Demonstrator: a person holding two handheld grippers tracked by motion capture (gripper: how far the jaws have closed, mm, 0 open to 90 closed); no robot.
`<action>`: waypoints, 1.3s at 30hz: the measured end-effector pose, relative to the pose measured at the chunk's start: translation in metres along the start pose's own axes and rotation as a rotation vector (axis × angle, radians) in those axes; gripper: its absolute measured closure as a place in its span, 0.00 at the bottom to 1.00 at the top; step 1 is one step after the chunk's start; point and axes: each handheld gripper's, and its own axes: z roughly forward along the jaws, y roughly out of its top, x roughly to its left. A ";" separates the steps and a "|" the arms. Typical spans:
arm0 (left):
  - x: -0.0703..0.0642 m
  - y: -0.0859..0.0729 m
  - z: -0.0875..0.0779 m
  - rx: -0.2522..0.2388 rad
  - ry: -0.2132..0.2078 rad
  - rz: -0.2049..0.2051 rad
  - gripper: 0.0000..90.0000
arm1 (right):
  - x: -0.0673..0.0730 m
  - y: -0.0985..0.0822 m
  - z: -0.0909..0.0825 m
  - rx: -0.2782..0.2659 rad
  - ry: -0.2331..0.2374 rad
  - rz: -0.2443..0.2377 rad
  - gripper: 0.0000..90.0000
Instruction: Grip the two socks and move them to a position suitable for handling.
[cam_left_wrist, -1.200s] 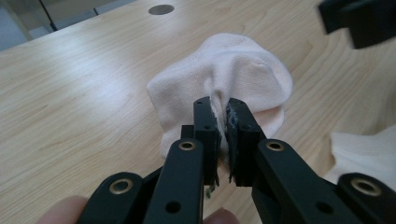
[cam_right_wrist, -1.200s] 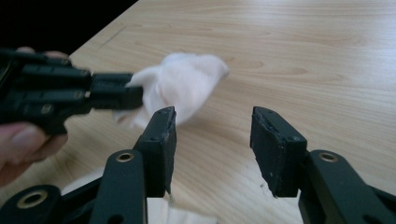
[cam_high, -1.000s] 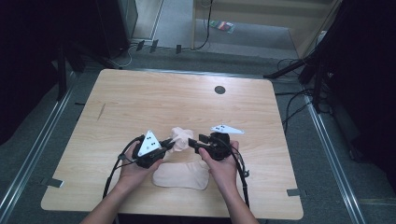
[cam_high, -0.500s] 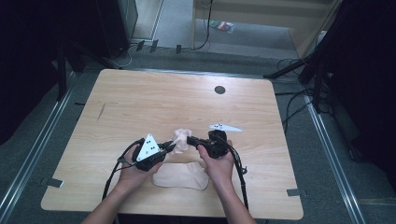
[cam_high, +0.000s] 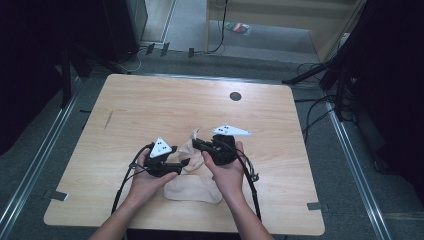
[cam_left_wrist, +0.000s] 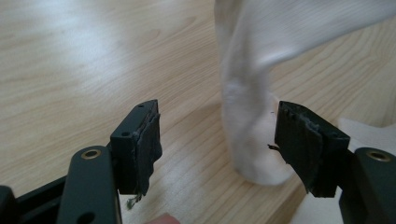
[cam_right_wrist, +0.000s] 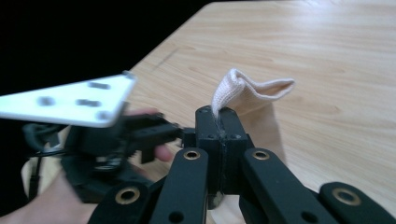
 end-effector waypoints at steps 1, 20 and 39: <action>0.002 0.000 0.001 0.019 0.005 -0.011 0.39 | 0.003 0.002 -0.001 -0.006 0.007 -0.008 1.00; 0.005 -0.004 -0.020 0.032 0.564 0.280 1.00 | -0.018 -0.008 0.008 0.020 -0.101 0.006 1.00; 0.016 -0.015 -0.016 0.112 0.361 0.206 0.55 | -0.074 -0.042 0.009 0.138 -0.285 0.004 1.00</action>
